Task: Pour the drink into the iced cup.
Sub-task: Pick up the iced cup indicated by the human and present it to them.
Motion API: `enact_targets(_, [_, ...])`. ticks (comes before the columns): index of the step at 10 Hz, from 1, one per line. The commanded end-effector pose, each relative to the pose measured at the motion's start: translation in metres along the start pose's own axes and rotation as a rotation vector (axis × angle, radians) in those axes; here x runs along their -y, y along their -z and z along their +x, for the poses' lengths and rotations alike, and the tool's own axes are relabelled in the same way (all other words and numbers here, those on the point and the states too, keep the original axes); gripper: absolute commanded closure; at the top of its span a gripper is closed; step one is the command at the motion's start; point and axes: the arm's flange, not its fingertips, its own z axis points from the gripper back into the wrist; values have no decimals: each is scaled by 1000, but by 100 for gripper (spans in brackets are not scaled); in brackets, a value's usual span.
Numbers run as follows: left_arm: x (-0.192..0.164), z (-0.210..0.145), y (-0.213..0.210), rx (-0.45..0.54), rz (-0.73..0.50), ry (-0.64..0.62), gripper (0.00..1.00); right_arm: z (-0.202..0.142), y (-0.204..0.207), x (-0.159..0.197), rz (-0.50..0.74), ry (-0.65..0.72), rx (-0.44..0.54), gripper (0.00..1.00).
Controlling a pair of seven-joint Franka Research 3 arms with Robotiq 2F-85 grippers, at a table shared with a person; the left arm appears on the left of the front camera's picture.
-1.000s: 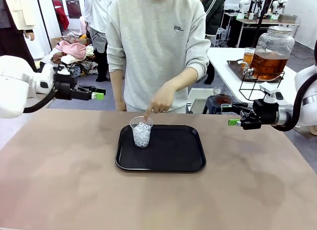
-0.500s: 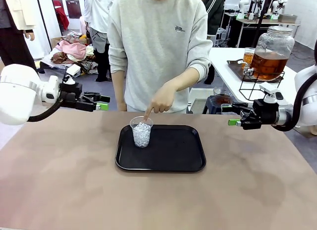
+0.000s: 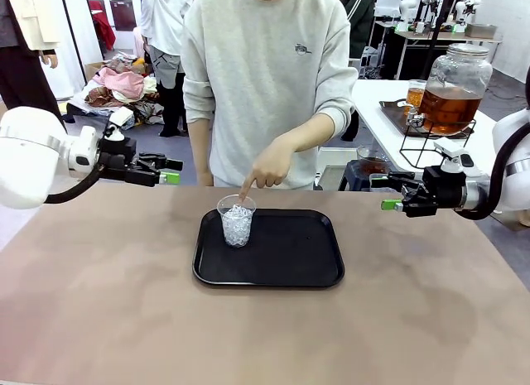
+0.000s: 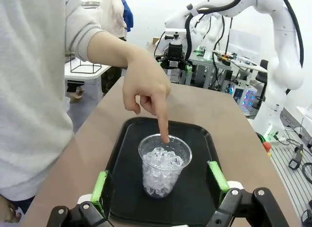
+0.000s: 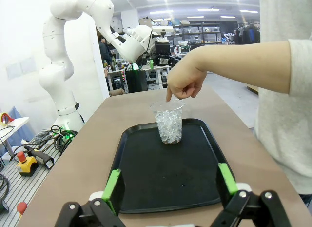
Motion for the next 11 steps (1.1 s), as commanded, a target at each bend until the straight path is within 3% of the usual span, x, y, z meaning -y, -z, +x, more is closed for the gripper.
enact_targets(1, [-4, -15, 9, 24, 19, 111, 0, 3, 0, 1, -4, -4, -8, 0])
enact_targets(5, [-1, -45, 28, 58, 56, 217, 0, 3, 0, 1, -4, -4, -8, 0])
enact_targets(11, [-2, -80, 57, 74, 5, 204, 0, 3, 0, 1, -4, -4, -8, 0])
